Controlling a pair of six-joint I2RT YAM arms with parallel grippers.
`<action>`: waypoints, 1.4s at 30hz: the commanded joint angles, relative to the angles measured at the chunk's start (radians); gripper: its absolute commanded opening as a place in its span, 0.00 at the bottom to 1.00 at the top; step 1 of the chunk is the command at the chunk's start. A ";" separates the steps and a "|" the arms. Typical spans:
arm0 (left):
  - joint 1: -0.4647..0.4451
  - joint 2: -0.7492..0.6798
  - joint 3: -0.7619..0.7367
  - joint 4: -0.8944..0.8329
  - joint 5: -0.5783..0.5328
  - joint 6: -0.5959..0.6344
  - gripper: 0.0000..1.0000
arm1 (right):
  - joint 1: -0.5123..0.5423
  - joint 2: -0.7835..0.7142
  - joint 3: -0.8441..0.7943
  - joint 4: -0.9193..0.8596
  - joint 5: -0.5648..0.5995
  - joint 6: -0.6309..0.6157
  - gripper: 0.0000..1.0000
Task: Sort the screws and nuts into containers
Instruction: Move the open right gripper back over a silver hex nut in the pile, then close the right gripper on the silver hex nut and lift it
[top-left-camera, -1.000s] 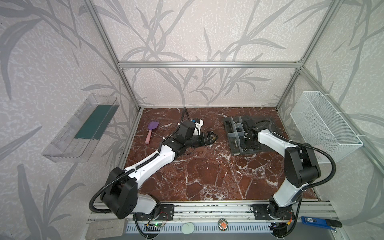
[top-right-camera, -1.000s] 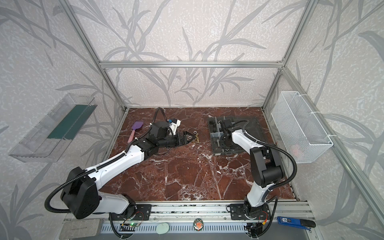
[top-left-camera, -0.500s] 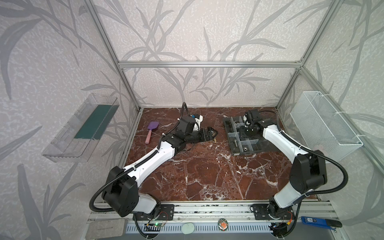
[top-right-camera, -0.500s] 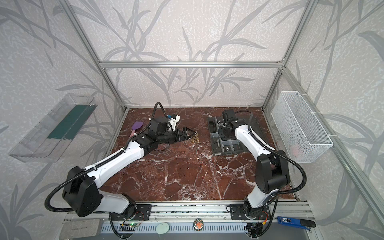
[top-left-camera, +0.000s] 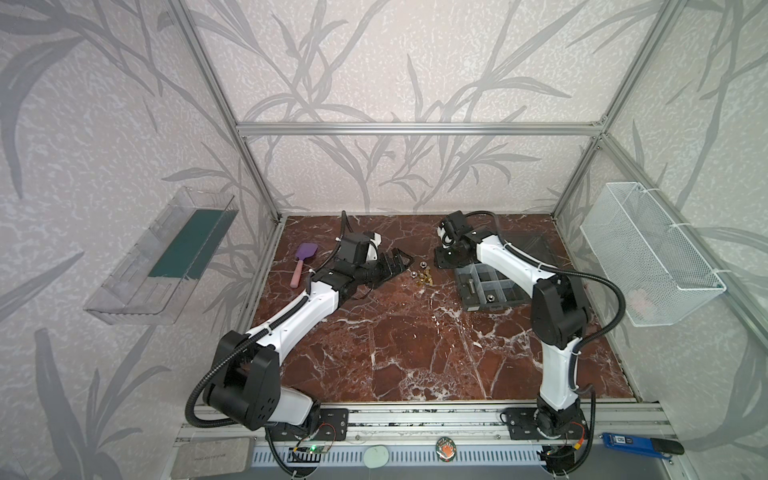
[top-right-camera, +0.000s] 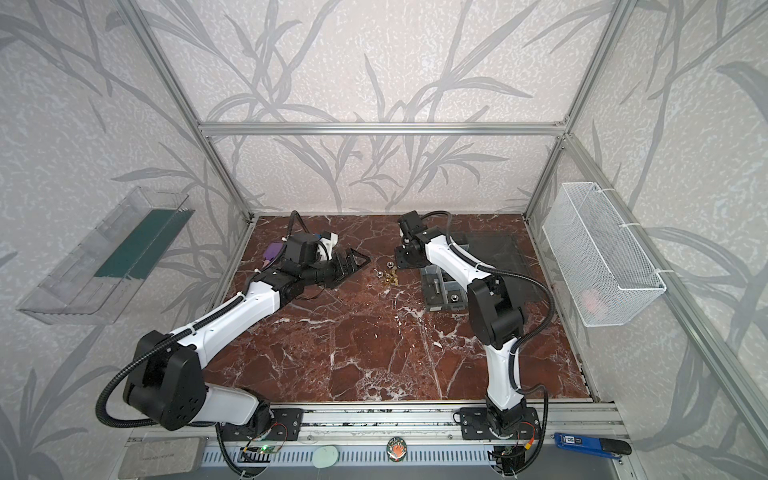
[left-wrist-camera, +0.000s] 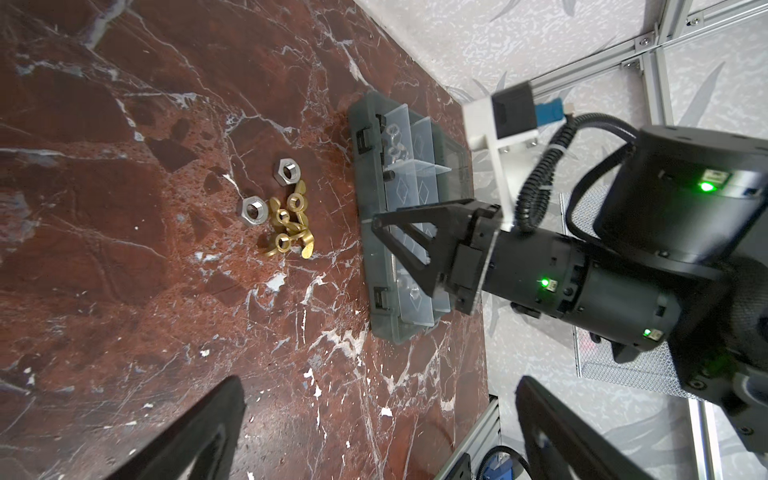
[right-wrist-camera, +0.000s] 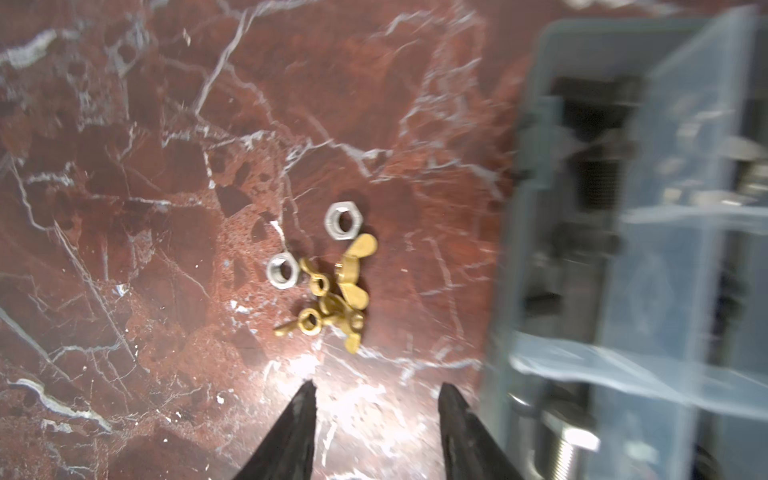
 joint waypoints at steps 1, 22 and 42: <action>0.013 -0.001 0.001 0.005 0.018 -0.022 0.99 | 0.014 0.085 0.090 -0.026 -0.021 -0.015 0.47; 0.024 0.186 0.122 0.003 0.019 -0.079 0.99 | 0.008 0.545 0.687 -0.247 -0.054 -0.080 0.47; 0.022 0.178 0.100 0.026 0.036 -0.077 0.99 | 0.014 0.503 0.583 -0.276 0.060 -0.109 0.43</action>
